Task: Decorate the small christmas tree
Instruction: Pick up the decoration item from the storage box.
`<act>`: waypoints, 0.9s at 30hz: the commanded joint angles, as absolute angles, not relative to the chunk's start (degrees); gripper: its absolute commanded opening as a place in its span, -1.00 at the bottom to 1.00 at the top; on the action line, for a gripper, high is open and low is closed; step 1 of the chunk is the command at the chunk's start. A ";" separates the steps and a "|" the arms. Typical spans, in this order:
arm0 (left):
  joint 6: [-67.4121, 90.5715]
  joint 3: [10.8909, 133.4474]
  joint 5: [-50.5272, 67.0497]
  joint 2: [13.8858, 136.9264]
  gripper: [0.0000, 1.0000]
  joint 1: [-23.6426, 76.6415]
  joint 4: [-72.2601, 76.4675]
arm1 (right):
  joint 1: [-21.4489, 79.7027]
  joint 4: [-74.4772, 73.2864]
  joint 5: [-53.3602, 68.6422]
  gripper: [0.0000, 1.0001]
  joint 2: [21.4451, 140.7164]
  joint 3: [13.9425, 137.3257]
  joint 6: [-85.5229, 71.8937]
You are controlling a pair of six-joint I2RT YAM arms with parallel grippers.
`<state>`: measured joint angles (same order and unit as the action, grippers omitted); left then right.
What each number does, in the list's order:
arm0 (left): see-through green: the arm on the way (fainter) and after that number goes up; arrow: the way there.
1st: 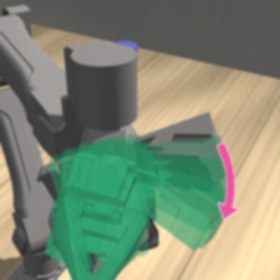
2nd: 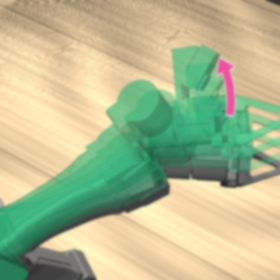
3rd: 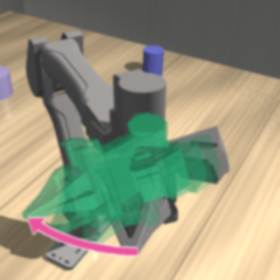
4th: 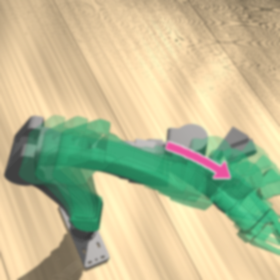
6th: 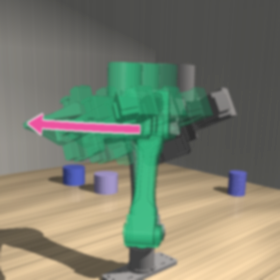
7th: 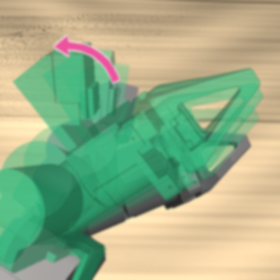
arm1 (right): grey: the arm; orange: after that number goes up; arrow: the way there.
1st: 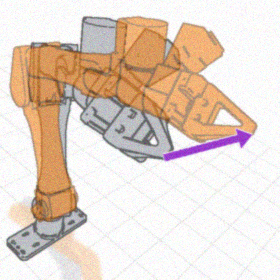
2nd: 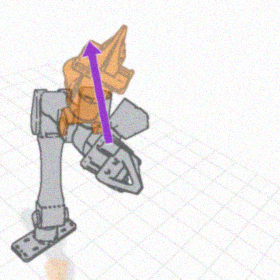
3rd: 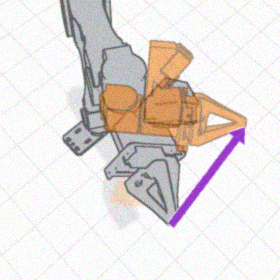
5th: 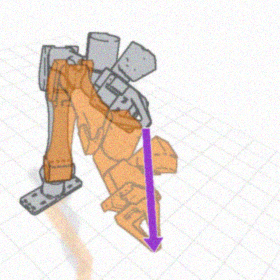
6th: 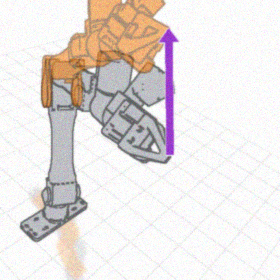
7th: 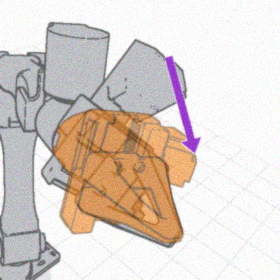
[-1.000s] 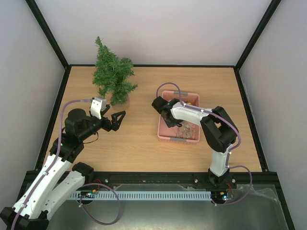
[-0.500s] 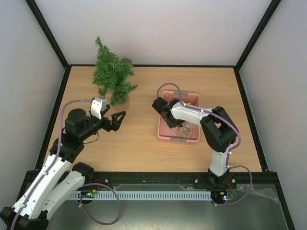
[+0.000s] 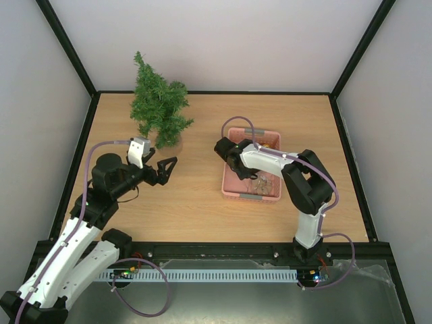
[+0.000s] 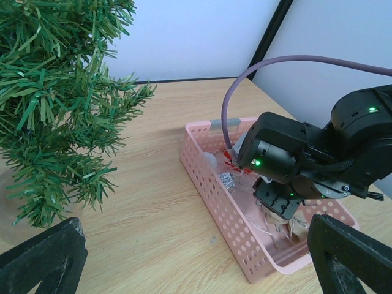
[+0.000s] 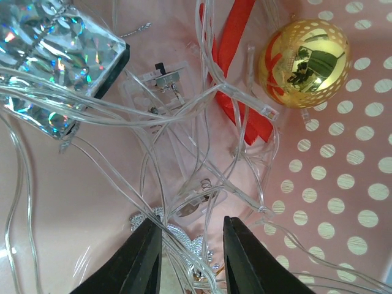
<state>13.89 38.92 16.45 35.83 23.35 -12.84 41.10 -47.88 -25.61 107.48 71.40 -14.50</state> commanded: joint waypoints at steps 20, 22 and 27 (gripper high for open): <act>13.62 38.07 16.09 33.64 0.99 24.24 -12.83 | 40.89 -47.73 -27.73 -0.71 109.50 72.40 -14.54; 13.78 38.12 16.08 33.58 0.99 24.38 -12.98 | 40.95 -48.70 -27.97 -0.83 108.69 72.89 -15.07; 14.30 38.05 15.67 32.97 0.99 24.78 -12.93 | 41.13 -53.87 -30.72 -0.97 105.20 76.60 -18.11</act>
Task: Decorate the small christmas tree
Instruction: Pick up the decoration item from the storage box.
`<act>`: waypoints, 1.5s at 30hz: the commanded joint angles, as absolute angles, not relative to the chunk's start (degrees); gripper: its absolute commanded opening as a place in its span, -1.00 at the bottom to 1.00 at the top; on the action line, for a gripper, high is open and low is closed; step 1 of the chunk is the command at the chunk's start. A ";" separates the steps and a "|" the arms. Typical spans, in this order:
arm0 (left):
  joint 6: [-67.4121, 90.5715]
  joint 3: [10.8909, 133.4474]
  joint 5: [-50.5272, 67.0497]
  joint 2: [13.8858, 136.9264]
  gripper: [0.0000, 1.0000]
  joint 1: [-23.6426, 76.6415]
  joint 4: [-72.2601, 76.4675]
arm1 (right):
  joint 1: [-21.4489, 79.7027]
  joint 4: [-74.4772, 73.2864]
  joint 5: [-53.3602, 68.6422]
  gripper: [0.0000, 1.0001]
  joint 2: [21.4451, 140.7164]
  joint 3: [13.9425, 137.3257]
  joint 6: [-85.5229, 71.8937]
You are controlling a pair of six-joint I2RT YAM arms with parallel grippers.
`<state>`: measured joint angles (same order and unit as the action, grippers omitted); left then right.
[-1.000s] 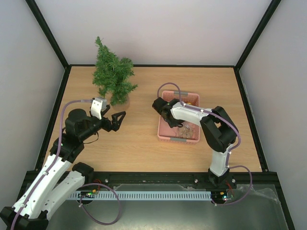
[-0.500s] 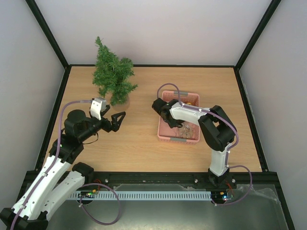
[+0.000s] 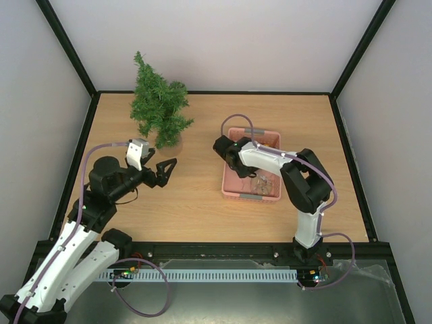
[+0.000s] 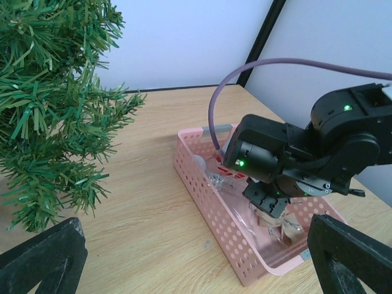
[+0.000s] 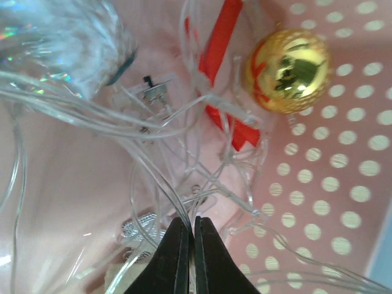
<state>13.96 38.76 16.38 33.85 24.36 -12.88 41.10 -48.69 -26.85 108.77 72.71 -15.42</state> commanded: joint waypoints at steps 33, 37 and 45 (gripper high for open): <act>16.81 56.91 18.40 49.30 0.63 34.04 -8.19 | 43.06 -37.11 -12.39 -0.97 73.07 119.19 -15.64; 15.36 57.71 15.35 54.86 0.63 40.61 -5.59 | 43.06 -30.01 -4.95 -0.97 68.98 115.14 -15.26; 7.81 61.30 13.41 68.68 0.66 47.37 -0.75 | 43.06 -25.32 8.29 -0.97 65.04 109.79 -19.05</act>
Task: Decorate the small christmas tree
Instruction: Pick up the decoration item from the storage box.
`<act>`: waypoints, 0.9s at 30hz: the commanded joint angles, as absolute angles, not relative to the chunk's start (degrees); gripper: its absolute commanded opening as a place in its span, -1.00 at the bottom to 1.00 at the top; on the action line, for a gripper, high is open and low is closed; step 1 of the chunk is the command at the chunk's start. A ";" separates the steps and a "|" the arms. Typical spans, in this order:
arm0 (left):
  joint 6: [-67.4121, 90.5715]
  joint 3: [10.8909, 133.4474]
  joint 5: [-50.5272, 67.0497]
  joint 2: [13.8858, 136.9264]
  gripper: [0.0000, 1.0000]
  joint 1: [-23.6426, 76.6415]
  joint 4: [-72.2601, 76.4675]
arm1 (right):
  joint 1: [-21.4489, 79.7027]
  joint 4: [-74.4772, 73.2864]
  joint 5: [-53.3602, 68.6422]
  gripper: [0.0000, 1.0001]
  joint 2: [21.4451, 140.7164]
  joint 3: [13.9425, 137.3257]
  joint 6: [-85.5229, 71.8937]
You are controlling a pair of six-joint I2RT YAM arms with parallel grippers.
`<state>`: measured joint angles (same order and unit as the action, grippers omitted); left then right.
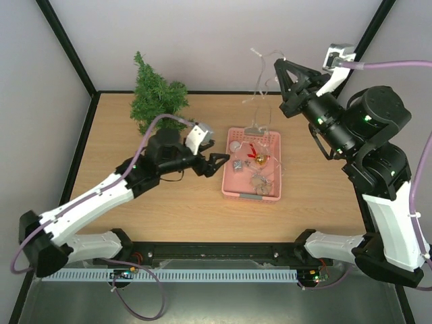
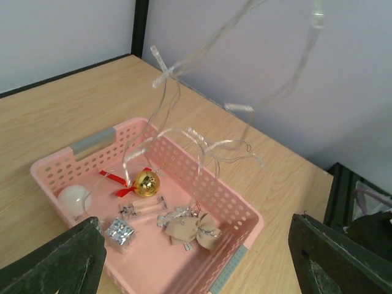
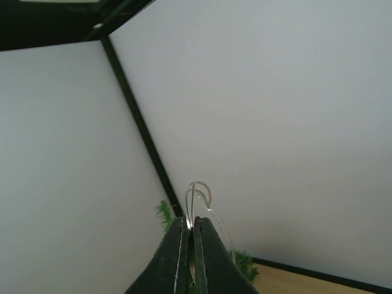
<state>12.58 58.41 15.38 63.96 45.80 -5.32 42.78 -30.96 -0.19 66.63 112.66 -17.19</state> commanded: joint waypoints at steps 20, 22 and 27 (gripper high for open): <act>-3.29 60.53 4.08 85.55 0.37 48.71 8.02 | 43.04 -20.24 14.30 -0.97 60.52 105.12 -22.06; -4.09 60.38 4.97 85.58 0.37 48.72 9.08 | 43.04 -20.06 14.75 -0.97 60.26 104.85 -22.10; -5.26 62.44 11.17 87.42 0.27 48.70 9.08 | 43.07 -19.21 15.56 -0.97 59.69 103.89 -22.41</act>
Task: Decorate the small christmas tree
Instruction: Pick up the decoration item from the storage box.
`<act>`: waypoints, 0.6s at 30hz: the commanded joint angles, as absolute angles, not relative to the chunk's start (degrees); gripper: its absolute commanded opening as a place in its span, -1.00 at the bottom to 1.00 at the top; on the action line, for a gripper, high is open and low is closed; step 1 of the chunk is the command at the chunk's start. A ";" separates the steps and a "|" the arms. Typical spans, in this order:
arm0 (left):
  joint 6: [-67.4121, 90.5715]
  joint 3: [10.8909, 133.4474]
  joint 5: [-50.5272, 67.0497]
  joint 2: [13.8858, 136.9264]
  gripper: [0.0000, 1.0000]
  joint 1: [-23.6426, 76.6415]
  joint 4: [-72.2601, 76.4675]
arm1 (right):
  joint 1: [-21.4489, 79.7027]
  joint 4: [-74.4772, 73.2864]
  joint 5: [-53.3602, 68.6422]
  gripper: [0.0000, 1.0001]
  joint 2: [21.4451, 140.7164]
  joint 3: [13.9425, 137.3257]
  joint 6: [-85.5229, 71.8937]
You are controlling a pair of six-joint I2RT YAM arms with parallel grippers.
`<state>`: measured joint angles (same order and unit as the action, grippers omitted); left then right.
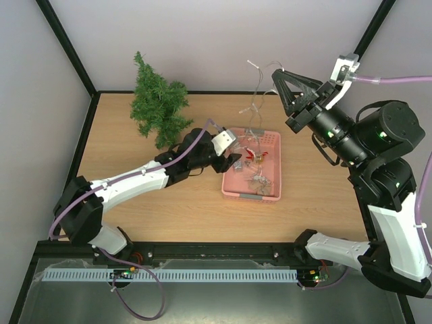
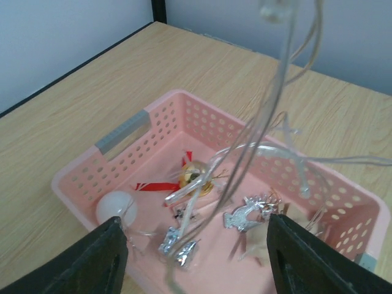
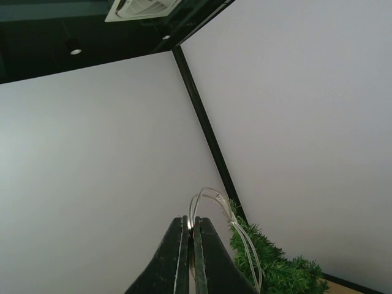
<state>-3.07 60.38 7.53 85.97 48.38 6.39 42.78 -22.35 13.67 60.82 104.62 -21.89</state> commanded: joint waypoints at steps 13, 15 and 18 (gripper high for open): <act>-5.67 60.99 4.66 79.64 -0.95 48.35 8.68 | 43.04 -21.36 1.86 -0.97 56.34 100.42 -19.00; -5.73 61.67 3.49 76.91 -0.95 48.39 7.33 | 43.06 -19.09 -3.73 -0.97 54.56 98.43 -18.30; -5.39 63.98 1.40 73.64 -0.95 48.49 4.56 | 43.02 -15.84 -6.68 -0.97 53.47 98.06 -17.17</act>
